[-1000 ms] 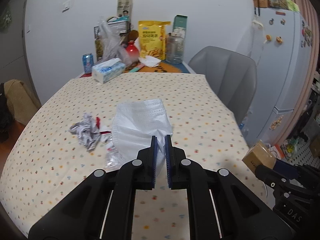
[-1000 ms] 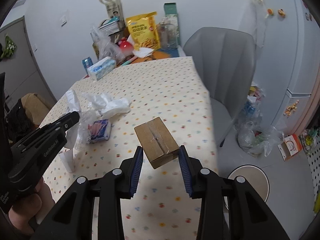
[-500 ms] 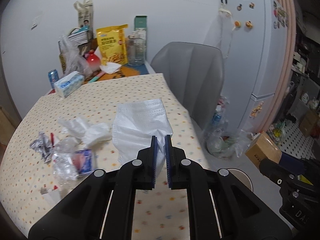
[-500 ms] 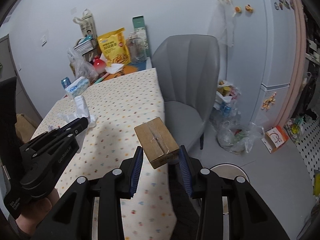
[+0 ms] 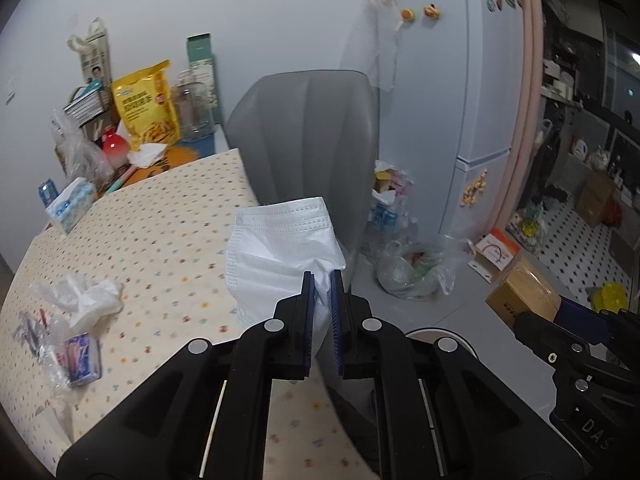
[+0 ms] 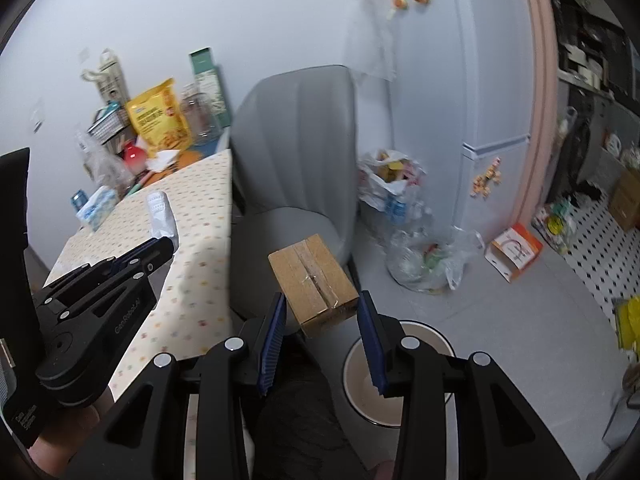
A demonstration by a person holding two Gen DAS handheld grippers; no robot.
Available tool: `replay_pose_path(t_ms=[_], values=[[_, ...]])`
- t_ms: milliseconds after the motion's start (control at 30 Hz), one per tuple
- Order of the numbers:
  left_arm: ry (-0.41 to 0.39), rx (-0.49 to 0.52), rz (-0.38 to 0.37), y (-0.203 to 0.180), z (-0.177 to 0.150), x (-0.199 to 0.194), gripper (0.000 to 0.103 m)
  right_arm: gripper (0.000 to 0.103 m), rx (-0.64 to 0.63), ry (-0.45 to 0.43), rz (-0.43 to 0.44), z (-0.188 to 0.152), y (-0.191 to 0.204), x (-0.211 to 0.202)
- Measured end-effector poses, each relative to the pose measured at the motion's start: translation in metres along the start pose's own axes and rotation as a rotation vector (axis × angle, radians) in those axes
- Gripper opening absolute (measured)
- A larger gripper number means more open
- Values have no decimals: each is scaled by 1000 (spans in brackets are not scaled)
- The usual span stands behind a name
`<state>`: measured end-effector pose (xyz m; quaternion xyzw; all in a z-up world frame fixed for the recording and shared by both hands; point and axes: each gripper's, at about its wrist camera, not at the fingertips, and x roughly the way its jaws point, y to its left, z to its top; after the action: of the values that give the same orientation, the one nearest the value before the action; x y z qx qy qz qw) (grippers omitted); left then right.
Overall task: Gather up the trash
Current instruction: 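Carry the mask and box over the beige bin and open both tools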
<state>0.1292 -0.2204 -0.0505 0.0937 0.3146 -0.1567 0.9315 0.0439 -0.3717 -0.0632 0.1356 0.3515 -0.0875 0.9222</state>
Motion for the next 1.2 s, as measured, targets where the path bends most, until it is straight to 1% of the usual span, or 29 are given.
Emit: replay_pose_path(t_ms=[100, 433, 567, 733, 800, 900, 933, 967, 1000, 1033, 1067, 1133, 1200], values=[[14, 23, -12, -16, 4, 12, 9, 37, 26, 5, -20, 2, -16, 7], [62, 83, -6, -60, 8, 48, 9, 36, 91, 33, -103, 4, -61, 37], [90, 102, -6, -72, 4, 62, 9, 36, 106, 54, -115, 3, -76, 51], [115, 106, 6, -74, 1, 74, 9, 36, 127, 82, -117, 3, -88, 72], [120, 105, 12, -73, 1, 77, 9, 36, 130, 93, -91, 2, -90, 80], [133, 101, 10, -72, -1, 80, 9, 37, 151, 96, -83, 1, -99, 83], [134, 102, 9, -72, -1, 81, 9, 42, 155, 97, -80, 1, -101, 82], [136, 103, 5, -74, -1, 81, 9, 49, 161, 99, -79, 0, -104, 82], [138, 104, -1, -76, -1, 81, 9, 52, 168, 100, -79, -1, -107, 81], [140, 109, -10, -79, -2, 82, 9, 57, 182, 103, -83, -3, -112, 80], [142, 114, -20, -82, -2, 82, 9, 66, 197, 101, -92, -4, -116, 77], [145, 128, -42, -90, -3, 82, 9, 74, 211, 89, -121, -6, -124, 71], [150, 140, -62, -99, -5, 82, 9, 78, 226, 78, -149, -7, -132, 63]])
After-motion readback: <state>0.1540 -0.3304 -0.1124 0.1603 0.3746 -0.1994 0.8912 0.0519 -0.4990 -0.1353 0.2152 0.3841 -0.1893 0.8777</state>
